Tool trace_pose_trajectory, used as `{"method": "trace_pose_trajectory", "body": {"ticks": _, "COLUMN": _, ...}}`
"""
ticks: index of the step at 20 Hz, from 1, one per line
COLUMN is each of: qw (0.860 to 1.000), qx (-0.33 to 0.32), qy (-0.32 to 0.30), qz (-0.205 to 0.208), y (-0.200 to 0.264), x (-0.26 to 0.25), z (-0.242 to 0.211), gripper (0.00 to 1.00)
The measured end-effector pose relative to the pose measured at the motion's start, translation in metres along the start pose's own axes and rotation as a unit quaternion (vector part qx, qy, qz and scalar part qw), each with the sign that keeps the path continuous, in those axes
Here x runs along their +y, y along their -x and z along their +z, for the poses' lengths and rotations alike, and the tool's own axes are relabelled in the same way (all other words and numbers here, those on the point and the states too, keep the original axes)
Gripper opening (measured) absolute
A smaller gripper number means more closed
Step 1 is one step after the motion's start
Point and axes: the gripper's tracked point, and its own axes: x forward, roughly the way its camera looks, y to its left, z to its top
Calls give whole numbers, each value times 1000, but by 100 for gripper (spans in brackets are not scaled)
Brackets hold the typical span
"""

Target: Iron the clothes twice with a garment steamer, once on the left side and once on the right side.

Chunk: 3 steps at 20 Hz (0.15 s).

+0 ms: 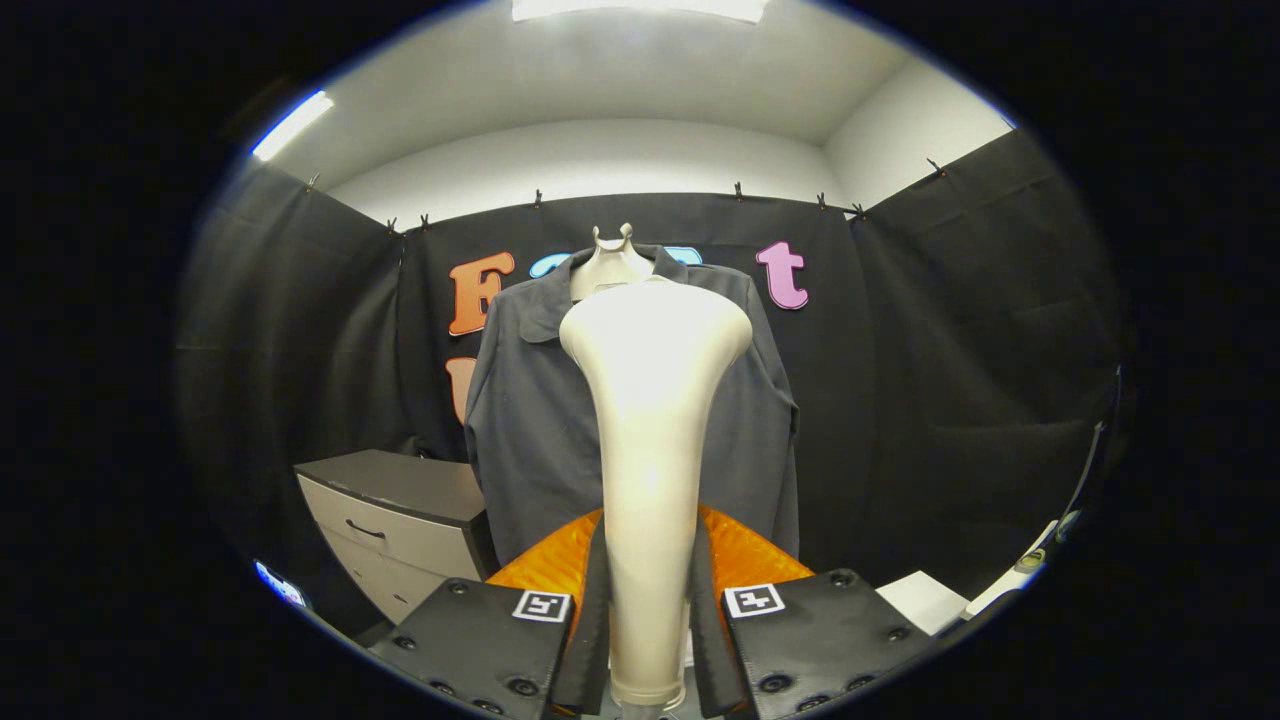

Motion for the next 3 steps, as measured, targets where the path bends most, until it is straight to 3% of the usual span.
{"method": "trace_pose_trajectory", "body": {"ticks": 3, "qw": 1000, "qx": -1, "qy": -2, "qz": -1, "y": 2, "x": -1, "z": -2, "gripper": 42}}
